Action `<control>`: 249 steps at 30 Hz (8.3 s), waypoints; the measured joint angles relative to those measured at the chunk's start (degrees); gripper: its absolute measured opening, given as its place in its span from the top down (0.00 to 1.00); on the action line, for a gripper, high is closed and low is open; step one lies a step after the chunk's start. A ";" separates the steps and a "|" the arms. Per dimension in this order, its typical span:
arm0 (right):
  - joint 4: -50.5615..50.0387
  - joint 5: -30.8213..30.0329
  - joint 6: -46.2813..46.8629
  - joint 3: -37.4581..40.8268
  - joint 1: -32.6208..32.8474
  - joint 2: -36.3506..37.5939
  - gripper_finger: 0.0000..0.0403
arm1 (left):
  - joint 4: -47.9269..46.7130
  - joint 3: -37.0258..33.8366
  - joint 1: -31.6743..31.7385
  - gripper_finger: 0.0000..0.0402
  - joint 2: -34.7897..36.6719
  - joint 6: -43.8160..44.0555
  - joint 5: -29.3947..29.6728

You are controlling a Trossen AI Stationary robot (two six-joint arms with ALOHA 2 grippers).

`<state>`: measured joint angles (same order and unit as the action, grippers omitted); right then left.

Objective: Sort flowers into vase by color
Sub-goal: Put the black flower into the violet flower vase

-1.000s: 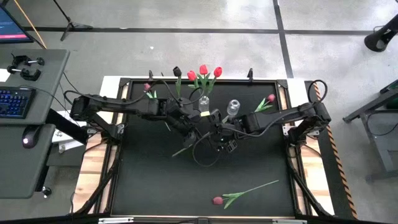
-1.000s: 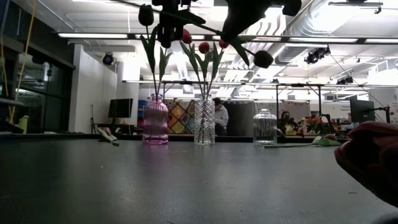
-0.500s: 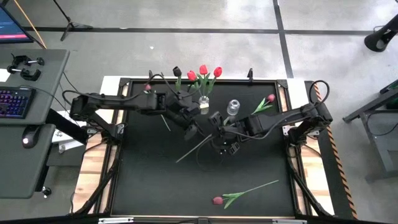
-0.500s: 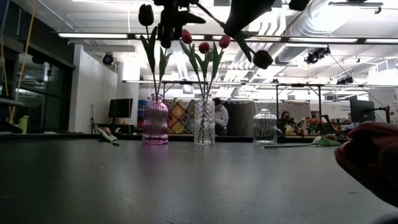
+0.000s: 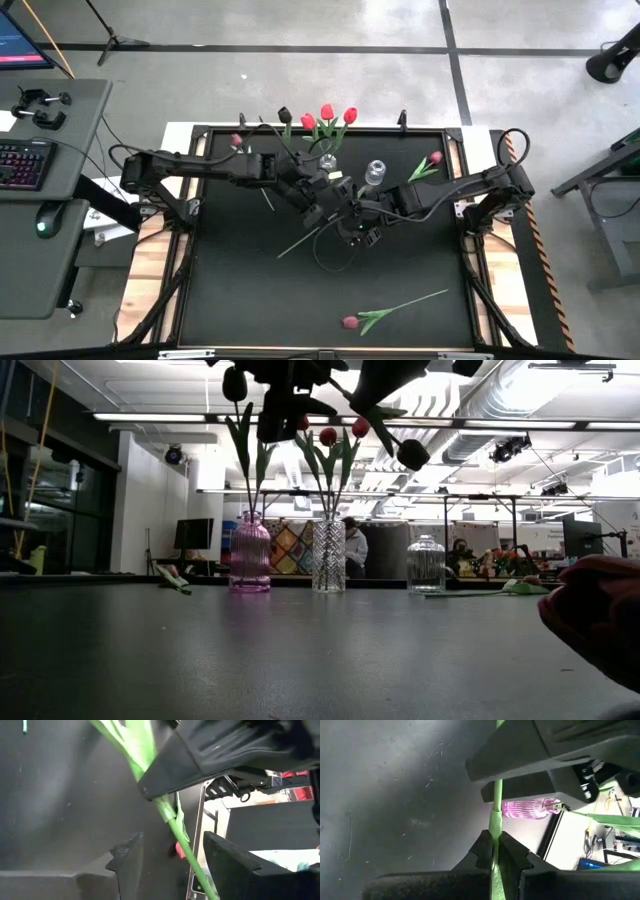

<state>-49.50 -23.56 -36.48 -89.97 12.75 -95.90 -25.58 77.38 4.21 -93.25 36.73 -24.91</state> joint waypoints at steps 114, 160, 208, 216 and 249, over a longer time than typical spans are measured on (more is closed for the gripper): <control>-8.54 5.07 37.03 0.04 -18.47 17.84 0.33 | -30.60 -0.49 -22.13 0.62 21.32 -40.99 25.10; -12.04 8.12 37.87 0.04 -21.03 17.84 0.33 | 6.04 -27.19 -13.92 0.55 -4.32 -23.28 32.30; -9.89 4.58 39.26 0.07 -22.25 17.85 0.33 | 32.91 -0.53 10.35 1.00 22.25 -45.81 19.63; -9.11 4.56 41.10 0.07 -22.25 17.84 0.33 | 53.03 -20.93 19.38 1.00 34.34 -35.27 21.14; -1.61 4.33 48.46 0.07 -22.25 17.86 0.33 | 76.50 -45.94 25.84 1.00 25.16 -21.86 24.62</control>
<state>-51.10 -19.23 11.98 -89.91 -9.50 -78.04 50.92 31.44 30.04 -68.09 14.87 -0.29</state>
